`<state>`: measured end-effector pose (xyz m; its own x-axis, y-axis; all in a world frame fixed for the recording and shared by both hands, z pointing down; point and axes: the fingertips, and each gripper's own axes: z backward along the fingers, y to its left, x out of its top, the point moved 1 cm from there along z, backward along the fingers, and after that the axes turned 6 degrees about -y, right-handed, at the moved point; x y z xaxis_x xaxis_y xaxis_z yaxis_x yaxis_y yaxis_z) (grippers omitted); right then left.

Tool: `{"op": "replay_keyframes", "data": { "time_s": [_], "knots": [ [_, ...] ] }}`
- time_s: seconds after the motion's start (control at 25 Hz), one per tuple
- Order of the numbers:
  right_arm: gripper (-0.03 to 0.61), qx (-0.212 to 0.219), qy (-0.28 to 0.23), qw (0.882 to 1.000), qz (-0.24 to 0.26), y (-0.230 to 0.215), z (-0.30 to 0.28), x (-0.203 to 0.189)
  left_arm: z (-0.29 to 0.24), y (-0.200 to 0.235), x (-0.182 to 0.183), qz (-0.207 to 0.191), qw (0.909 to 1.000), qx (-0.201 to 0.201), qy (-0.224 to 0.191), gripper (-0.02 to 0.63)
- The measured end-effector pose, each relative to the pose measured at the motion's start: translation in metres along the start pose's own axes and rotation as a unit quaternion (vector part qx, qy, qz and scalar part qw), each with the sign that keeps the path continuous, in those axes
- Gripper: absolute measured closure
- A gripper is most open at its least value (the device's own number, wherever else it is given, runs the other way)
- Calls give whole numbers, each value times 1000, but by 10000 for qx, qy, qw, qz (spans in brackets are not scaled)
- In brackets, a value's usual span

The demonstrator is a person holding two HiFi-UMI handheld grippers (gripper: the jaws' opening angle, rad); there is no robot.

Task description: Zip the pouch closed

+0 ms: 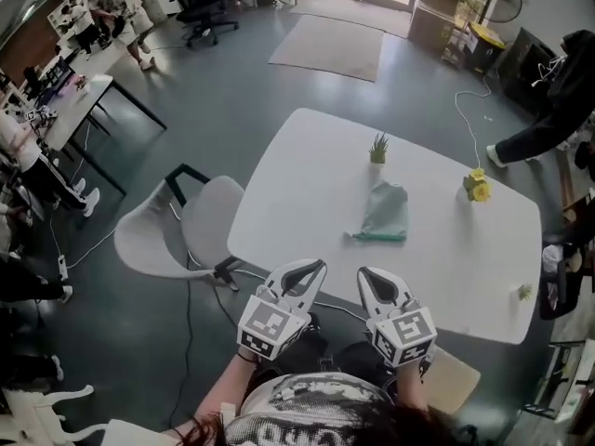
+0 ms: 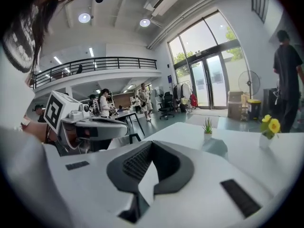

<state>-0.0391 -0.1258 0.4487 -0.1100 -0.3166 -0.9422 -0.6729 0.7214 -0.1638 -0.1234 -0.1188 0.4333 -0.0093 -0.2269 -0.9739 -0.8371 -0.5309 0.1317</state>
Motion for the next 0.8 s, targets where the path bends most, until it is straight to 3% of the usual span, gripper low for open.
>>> {"op": "replay_keyframes", "data": {
  "time_s": [0.32,0.44,0.8],
  "knots": [
    [583,-399,489,9974,-338,-32,-23,-48,-15,27,-24,294,9995,84,107,592],
    [551,-436,629,9947,-681,-45,-43,-69,-21,31,-35,324,9992,103,207,592],
    [543,-660,883,9830,-1469,-81,-70,-107,-66,44,-67,-167,9985,82,515,591]
  ]
}}
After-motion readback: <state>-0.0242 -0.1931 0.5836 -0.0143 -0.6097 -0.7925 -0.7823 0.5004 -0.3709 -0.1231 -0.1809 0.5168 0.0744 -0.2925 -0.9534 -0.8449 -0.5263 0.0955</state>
